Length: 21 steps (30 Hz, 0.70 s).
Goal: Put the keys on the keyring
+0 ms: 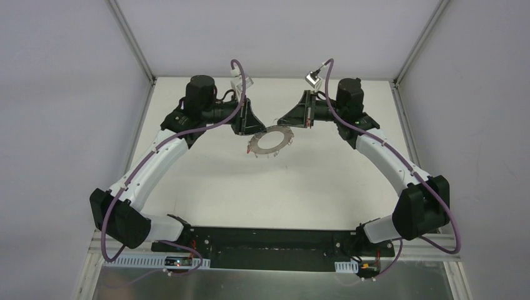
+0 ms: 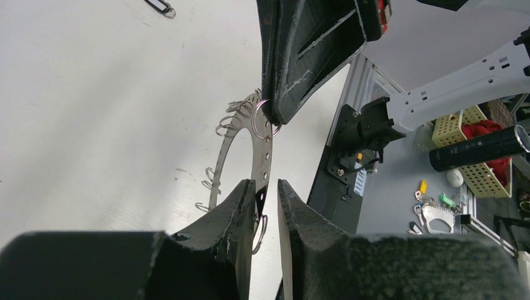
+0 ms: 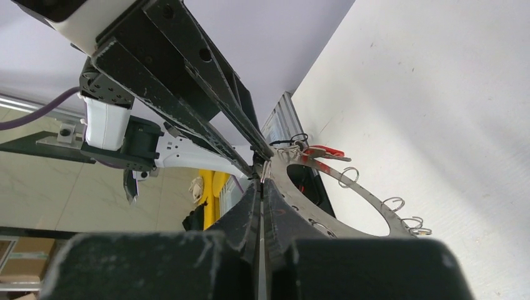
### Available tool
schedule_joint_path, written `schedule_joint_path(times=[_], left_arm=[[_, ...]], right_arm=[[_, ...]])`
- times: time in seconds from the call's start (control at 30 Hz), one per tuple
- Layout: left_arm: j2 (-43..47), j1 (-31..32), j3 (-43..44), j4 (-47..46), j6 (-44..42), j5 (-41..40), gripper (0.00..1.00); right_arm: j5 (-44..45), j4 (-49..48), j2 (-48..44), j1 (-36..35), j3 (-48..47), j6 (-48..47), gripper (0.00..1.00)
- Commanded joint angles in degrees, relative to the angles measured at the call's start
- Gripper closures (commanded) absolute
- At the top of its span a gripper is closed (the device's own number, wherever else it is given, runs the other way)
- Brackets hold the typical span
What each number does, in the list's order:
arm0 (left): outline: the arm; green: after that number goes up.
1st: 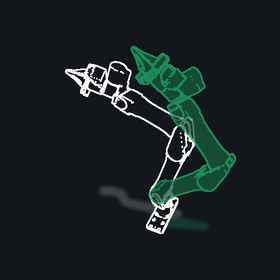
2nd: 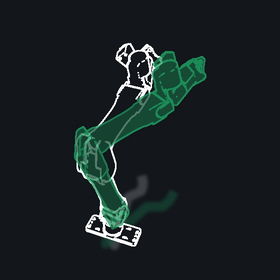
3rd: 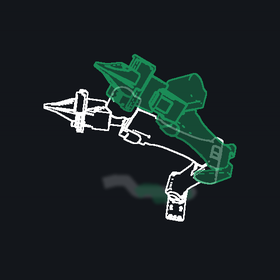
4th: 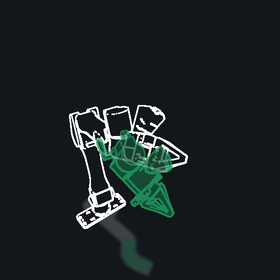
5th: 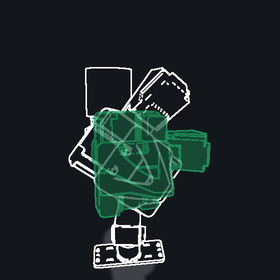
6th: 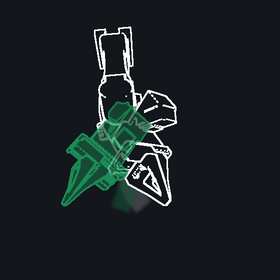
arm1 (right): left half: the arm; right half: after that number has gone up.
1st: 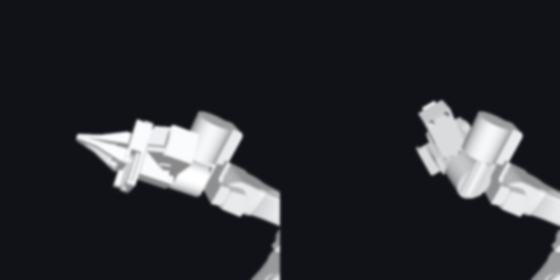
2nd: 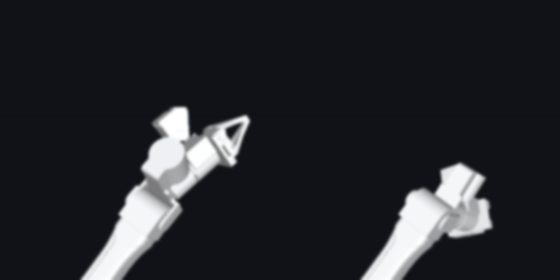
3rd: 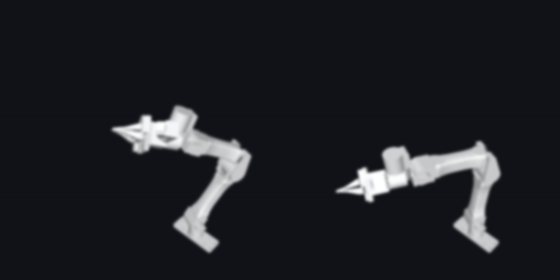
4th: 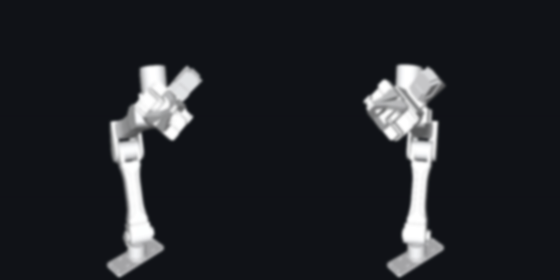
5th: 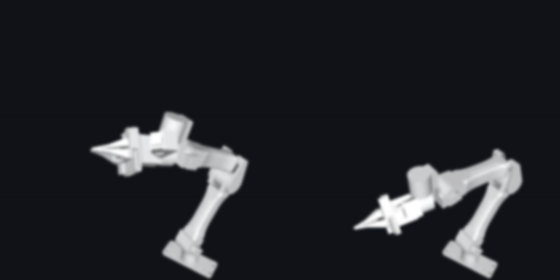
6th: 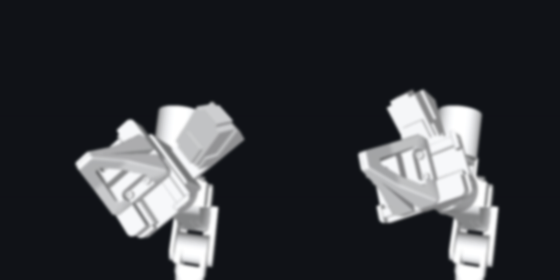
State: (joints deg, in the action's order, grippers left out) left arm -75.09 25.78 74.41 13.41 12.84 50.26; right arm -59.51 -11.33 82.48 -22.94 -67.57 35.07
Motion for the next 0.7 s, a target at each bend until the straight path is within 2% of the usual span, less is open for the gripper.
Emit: schedule_joint_path(times=[0.0, 0.4, 0.67], left_arm=[[-1.38, -0.2, 2.13, -1.92, 0.64, 0.14, 0.81], [-3.0, -0.2, 2.51, -4.13, 1.74, 5.24, 0.88], [-2.29, -0.5, 2.73, -3.96, -0.43, 7.83, 0.72]], right_arm=[[2.37, -2.79, -1.29, 0.77, -0.54, 4.2, 1.0], [3.29, -1.89, -0.78, 1.32, 0.01, 3.77, 1.0], [-4.5, -8.9, -1.51, 1.31, 4.41, -5.45, 1.0]])
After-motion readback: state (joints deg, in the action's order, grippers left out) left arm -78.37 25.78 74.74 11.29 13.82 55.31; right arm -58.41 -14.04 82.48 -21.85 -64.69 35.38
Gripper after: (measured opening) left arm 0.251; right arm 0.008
